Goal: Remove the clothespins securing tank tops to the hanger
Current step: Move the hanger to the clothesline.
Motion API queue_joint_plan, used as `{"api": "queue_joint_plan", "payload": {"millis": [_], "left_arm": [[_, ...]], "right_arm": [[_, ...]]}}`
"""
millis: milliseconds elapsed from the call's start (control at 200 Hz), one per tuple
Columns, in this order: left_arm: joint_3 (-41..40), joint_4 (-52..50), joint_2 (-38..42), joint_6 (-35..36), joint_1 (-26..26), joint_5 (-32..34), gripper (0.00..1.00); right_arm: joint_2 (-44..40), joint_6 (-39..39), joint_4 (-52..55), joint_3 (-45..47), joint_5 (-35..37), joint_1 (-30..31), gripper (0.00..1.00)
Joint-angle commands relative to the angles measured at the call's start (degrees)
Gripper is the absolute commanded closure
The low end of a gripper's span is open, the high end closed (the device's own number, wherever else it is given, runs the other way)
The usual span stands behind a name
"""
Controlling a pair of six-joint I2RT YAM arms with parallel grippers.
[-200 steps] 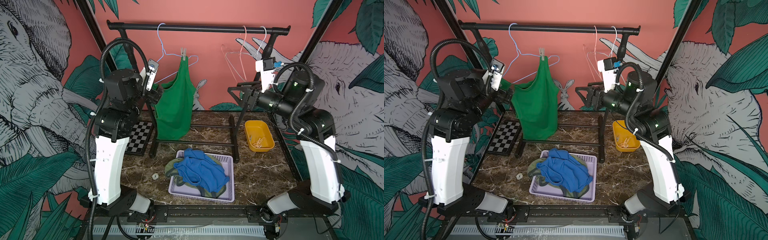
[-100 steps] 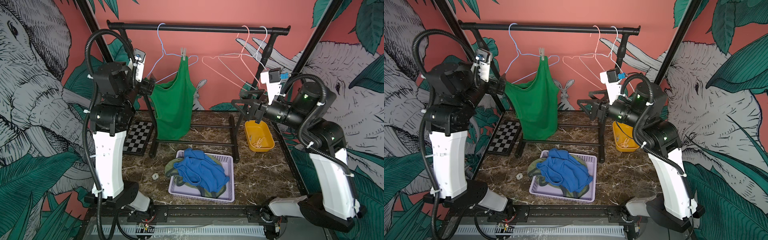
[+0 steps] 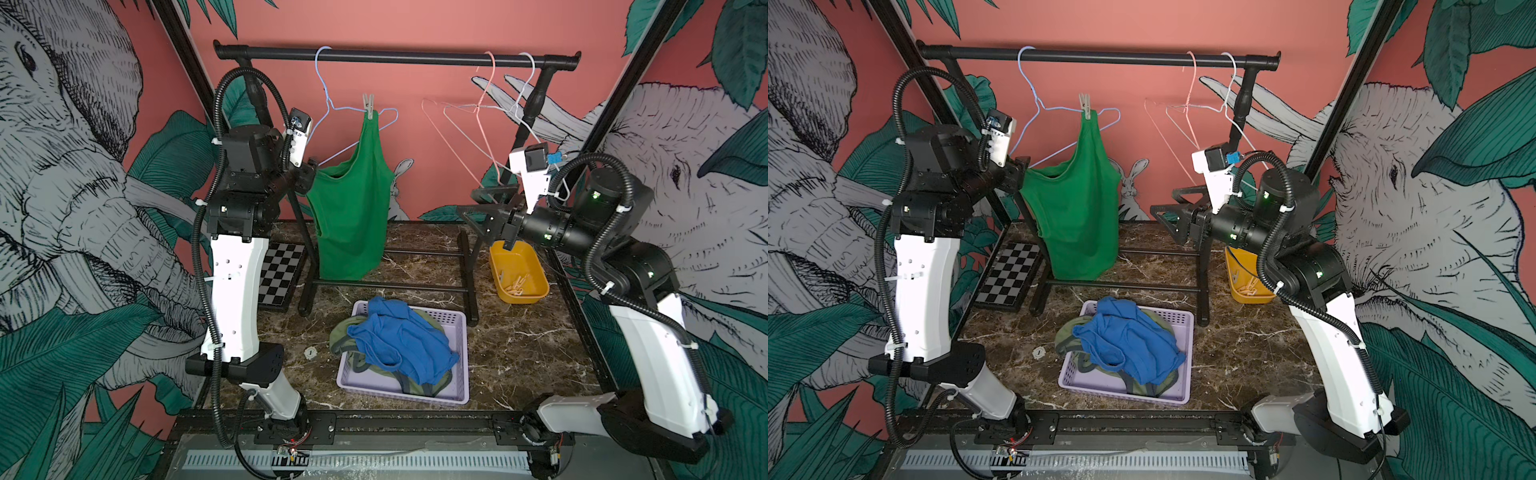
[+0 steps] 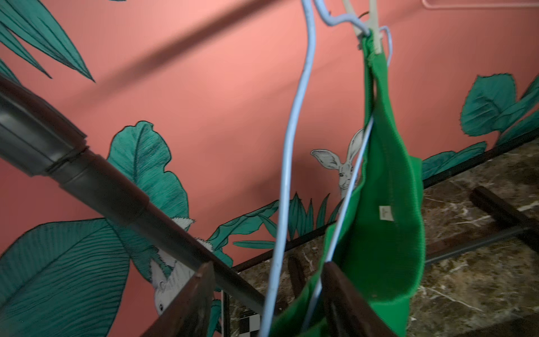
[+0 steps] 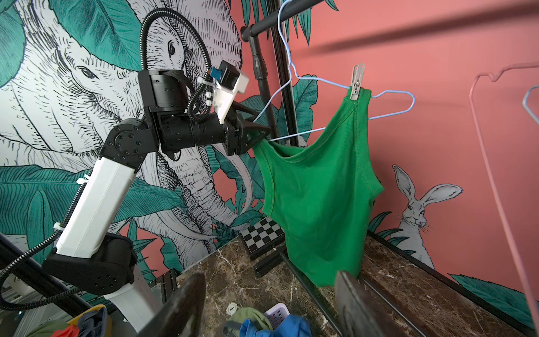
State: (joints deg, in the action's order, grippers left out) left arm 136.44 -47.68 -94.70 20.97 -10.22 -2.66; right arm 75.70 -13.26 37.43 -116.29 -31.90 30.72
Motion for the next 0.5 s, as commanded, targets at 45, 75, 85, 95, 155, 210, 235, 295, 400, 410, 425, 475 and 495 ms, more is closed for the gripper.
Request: {"api": "queue_joint_plan", "payload": {"millis": [45, 75, 85, 95, 155, 210, 235, 295, 400, 410, 425, 475, 495], "left_arm": [[-1.1, -1.8, 3.3, -4.4, 0.2, -10.3, 0.57], [-1.3, -1.9, 3.5, -4.8, 0.2, -11.5, 0.60], [-1.4, -1.9, 3.5, -4.9, 0.2, -11.9, 0.61], [-1.4, -2.0, 3.6, -5.1, 0.2, -12.3, 0.63], [-2.0, -1.9, 3.8, -6.0, 0.1, -14.4, 0.72], [-2.0, -2.0, 3.7, -6.6, 0.1, -15.8, 0.78], [-1.8, -1.9, 3.5, -6.9, 0.0, -16.1, 0.81], [-1.5, -1.8, 3.2, -7.4, -0.1, -16.6, 0.84], [-1.2, -1.5, 3.0, -8.7, -0.9, -17.6, 0.90], [-1.2, -1.5, 3.0, -8.8, -1.0, -17.8, 0.90], [-1.2, -1.4, 2.9, -9.0, -1.2, -17.9, 0.90], [-1.3, -1.6, 2.9, -9.2, -2.7, -17.9, 0.90], [-1.4, -1.7, 3.0, -9.0, -3.4, -17.5, 0.90]], "right_arm": [[-0.7, 0.3, -3.9, -0.5, -0.7, 0.5, 0.31], [-0.6, 0.2, -3.9, -0.7, -0.6, 0.6, 0.31], [-0.5, 0.2, -4.0, -0.8, -0.6, 0.6, 0.31], [-0.5, 0.1, -4.0, -0.7, -0.6, 0.6, 0.31], [-0.3, -0.1, -4.7, -0.8, -0.9, 0.7, 0.31], [0.0, -0.3, -4.9, -1.1, -1.0, 0.8, 0.30], [0.3, -0.4, -4.8, -1.3, -1.1, 0.9, 0.31], [0.7, -0.4, -4.6, -1.7, -1.1, 0.9, 0.30], [1.1, -0.4, -4.6, -1.9, -0.9, 1.2, 0.30], [1.2, -0.4, -4.6, -1.9, -0.9, 1.3, 0.31], [1.1, -0.4, -4.6, -1.9, -0.9, 1.3, 0.31], [1.3, -0.5, -4.6, -2.0, -0.6, 1.4, 0.30], [1.4, -0.6, -4.7, -2.0, -0.3, 1.4, 0.31]]}}
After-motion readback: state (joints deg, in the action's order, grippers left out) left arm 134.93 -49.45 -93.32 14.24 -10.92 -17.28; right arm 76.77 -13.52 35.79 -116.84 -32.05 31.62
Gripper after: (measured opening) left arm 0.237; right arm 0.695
